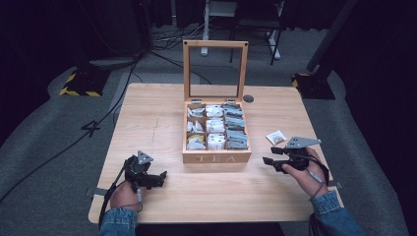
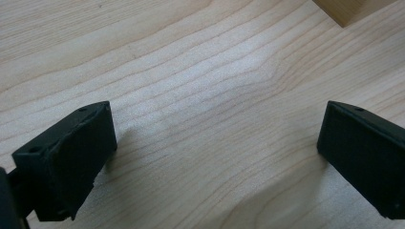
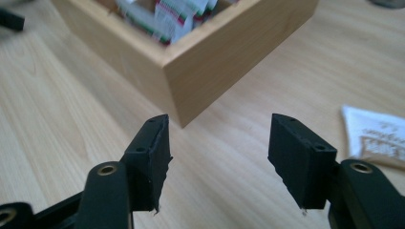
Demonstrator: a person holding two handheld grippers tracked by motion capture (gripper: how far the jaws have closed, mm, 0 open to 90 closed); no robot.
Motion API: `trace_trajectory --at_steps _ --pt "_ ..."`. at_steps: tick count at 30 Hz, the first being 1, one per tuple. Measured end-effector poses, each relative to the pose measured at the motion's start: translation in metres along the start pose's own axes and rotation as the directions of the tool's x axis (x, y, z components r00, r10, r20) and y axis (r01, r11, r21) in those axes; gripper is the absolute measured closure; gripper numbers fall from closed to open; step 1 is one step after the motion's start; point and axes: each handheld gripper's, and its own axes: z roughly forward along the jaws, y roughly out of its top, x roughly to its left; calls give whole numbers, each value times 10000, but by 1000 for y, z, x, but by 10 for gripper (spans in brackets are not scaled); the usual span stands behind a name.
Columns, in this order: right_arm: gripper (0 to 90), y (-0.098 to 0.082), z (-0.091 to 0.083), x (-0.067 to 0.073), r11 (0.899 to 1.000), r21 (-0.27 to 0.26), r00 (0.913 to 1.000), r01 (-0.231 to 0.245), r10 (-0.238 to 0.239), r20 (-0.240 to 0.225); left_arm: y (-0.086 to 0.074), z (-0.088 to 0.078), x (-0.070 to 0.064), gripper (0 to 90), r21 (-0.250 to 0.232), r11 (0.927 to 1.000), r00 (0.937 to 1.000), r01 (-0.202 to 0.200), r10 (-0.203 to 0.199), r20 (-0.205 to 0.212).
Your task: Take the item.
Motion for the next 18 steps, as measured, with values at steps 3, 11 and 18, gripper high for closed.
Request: trace_trajectory --at_steps 3,11,18 --pt "385 -8 9 5 9992 349 9997 194 -188 -179 0 0 0 0 0 10000 10000 -1 1 -2" --pt "355 -22 36 18 9919 1021 9962 749 -698 -525 0 0 0 0 0 10000 10000 -1 1 -2" --pt "198 -29 49 26 9872 945 9908 1282 -1232 -568 1 1 1 0 34 10000 10000 -60 59 70"
